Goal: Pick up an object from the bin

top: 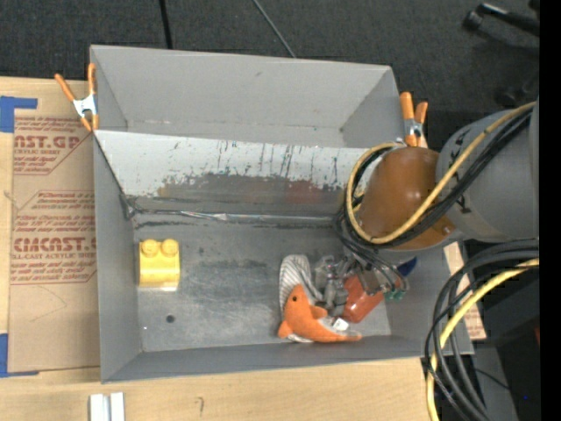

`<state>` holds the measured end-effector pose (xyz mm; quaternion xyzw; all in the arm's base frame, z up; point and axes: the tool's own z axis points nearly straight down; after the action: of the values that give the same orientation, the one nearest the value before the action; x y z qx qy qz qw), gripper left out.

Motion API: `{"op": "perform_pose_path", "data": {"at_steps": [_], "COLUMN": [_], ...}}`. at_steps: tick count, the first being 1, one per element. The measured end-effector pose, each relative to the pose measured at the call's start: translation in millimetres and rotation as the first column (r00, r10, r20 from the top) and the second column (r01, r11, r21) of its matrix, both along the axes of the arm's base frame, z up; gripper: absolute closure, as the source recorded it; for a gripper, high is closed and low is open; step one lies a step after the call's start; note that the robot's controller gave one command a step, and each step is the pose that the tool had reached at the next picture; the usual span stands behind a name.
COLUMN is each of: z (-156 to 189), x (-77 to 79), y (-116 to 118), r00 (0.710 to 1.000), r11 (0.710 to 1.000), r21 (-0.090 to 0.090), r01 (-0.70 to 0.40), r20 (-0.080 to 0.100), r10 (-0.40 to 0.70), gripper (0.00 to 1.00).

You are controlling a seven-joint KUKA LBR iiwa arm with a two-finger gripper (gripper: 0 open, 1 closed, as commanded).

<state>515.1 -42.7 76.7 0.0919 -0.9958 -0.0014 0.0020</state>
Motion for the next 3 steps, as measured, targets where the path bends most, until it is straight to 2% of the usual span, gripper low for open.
{"op": "perform_pose_path", "data": {"at_steps": [1, 2, 3], "z": [0.7, 0.6, 0.6], "x": [1.3, 1.2, 1.2], "y": [-0.7, -0.8, -0.7], "r00": [1.000, 1.000, 1.000], "r11": [1.000, 1.000, 1.000], "r21": [-0.001, -0.001, -0.001], "r01": [0.001, 0.001, 0.001], "r20": [0.005, 0.004, 0.005], "r10": [-0.001, -0.001, -0.001], "gripper": [0.00, 1.00, 0.00]}}
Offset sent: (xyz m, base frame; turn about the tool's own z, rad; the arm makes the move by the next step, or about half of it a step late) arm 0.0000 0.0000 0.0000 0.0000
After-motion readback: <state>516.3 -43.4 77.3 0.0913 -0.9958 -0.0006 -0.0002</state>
